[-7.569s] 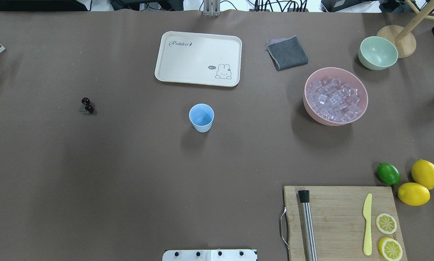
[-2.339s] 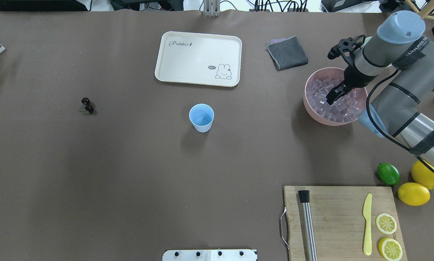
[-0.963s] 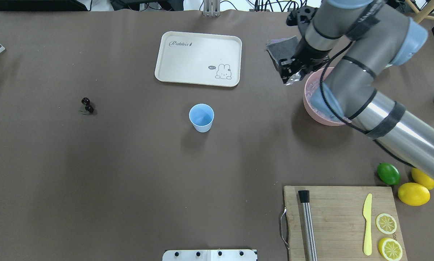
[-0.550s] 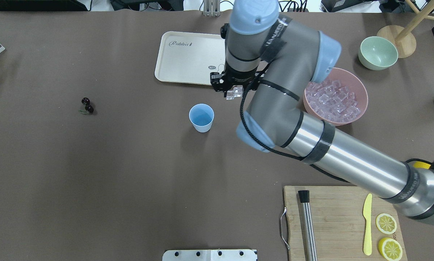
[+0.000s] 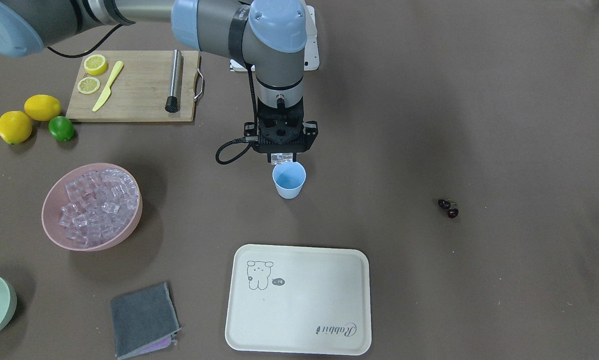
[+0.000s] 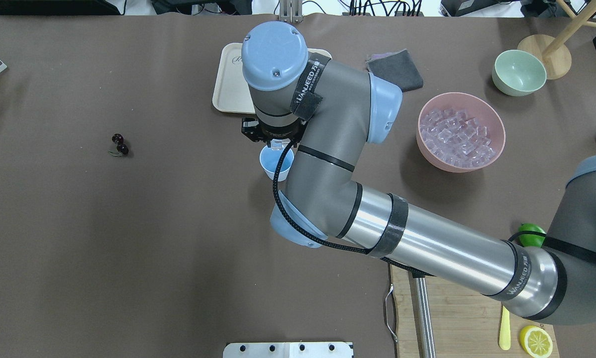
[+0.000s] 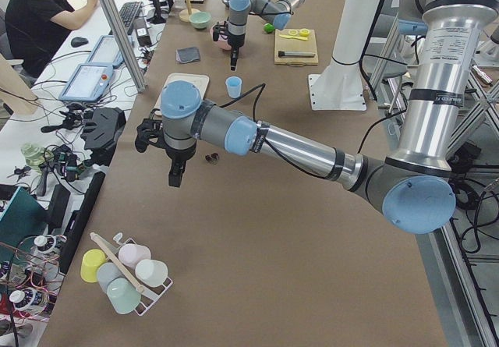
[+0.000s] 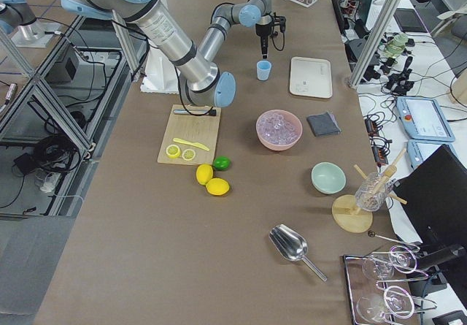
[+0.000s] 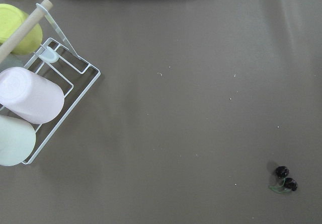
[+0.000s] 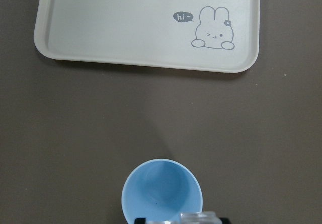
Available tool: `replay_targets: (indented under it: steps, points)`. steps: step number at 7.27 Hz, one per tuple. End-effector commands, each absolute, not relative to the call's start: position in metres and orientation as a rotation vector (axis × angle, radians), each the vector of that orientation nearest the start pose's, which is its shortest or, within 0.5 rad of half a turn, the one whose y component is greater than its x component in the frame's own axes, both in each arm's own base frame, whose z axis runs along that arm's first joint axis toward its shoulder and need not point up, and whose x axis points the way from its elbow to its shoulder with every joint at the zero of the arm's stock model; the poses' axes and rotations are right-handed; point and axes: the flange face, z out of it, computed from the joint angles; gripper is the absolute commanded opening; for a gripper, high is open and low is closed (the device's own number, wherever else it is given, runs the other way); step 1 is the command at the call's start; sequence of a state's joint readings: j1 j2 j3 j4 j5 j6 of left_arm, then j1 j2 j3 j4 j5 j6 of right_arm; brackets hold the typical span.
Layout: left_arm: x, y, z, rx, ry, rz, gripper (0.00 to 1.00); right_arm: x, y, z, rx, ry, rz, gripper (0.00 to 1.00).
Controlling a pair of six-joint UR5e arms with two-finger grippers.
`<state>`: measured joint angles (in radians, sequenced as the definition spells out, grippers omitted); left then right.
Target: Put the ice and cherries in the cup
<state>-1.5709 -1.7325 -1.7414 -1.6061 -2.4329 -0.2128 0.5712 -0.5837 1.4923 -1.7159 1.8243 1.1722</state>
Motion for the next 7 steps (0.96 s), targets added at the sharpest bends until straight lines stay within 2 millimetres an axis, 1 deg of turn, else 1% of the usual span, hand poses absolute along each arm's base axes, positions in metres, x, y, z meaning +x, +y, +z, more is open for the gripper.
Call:
replay_targets:
  steps: [1, 2, 3, 4, 5, 6, 7]
  points:
    - [-0.058, -0.555, 0.482, 0.246, 0.883, -0.042, 0.98, -0.577, -0.483, 0.089, 0.156, -0.808, 0.053, 0.24]
    - [-0.058, -0.554, 0.484, 0.242, 0.883, -0.044, 0.98, -0.577, -0.483, 0.091, 0.158, -0.806, 0.051, 0.35]
    - [-0.059, -0.555, 0.483, 0.245, 0.882, -0.043, 0.98, -0.578, -0.482, 0.095, 0.159, -0.799, 0.041, 0.79]
    - [-0.059, -0.554, 0.484, 0.243, 0.882, -0.046, 0.98, -0.578, -0.482, 0.098, 0.161, -0.795, 0.039, 0.99]
    - [-0.059, -0.554, 0.485, 0.241, 0.882, -0.046, 0.98, -0.577, -0.481, 0.101, 0.162, -0.794, 0.040, 0.99]
    - [-0.058, -0.554, 0.484, 0.243, 0.882, -0.043, 0.98, -0.574, -0.479, 0.096, 0.167, -0.804, 0.040, 0.99]
    - [-0.058, -0.554, 0.483, 0.244, 0.882, -0.042, 0.98, -0.573, -0.479, 0.096, 0.166, -0.804, 0.042, 0.99]
